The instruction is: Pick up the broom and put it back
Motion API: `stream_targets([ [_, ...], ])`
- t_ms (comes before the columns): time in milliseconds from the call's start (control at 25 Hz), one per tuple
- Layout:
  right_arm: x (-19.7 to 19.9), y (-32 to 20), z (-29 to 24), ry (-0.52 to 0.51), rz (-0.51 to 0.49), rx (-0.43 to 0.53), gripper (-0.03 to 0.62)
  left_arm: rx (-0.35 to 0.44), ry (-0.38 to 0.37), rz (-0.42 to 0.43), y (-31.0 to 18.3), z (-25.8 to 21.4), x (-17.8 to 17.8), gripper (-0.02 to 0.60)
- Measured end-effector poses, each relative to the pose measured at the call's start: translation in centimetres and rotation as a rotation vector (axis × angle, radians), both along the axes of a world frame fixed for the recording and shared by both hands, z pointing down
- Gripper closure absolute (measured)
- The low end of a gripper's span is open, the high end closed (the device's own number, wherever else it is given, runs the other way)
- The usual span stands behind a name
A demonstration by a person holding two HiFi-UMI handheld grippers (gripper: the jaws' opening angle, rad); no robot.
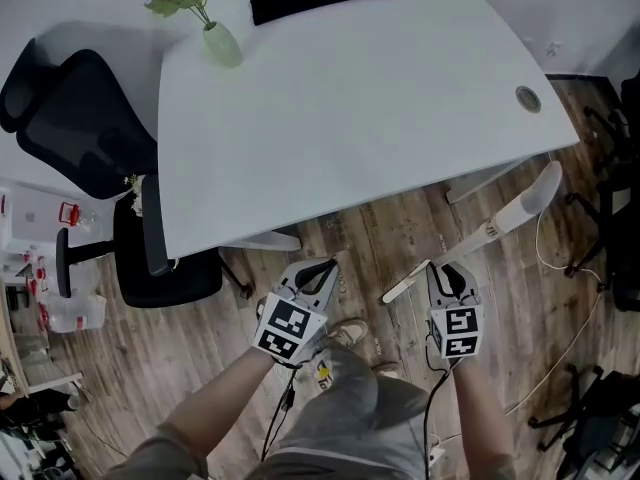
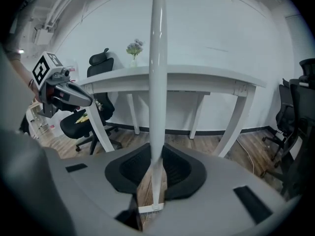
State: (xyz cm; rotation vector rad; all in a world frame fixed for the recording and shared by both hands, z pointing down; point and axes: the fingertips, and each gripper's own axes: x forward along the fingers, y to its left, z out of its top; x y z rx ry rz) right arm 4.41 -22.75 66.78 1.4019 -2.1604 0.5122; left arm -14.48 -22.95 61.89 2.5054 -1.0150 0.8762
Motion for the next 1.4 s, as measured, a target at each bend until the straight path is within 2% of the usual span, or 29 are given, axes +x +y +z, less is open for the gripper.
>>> stream_targets([
  [400,-0.8,-2.5,7.8,0.059,-0.07,-0.047,0.497,-0.035,-0.025,-0.06,0.0,5.4,-1.9,0.561],
  [680,-2.5,-5.7,9.0,0.031,-0.113,0.0,0.496,-0.04,-0.04,-0.089,-0.9,7.0,-2.5,0.561],
  [880,-4.2,-7.5,9.6,0.004,-0.121,-0.028,0.493,-0.052,-0.034,-0.122,-1.3,6.7,-4.0,0.561],
  [1080,-3.8,-7.3,9.2,0.017,-0.095,-0.054,0.422,-0.054,-0.038,-0.13,-0.8,5.5,-4.8,0.561],
  [1400,-3.1,-5.5,2.2,0.011,-0.067,-0.019,0.418,-0.029,-0.023,-0.113,-1.5,0.9,-5.3,0.561],
])
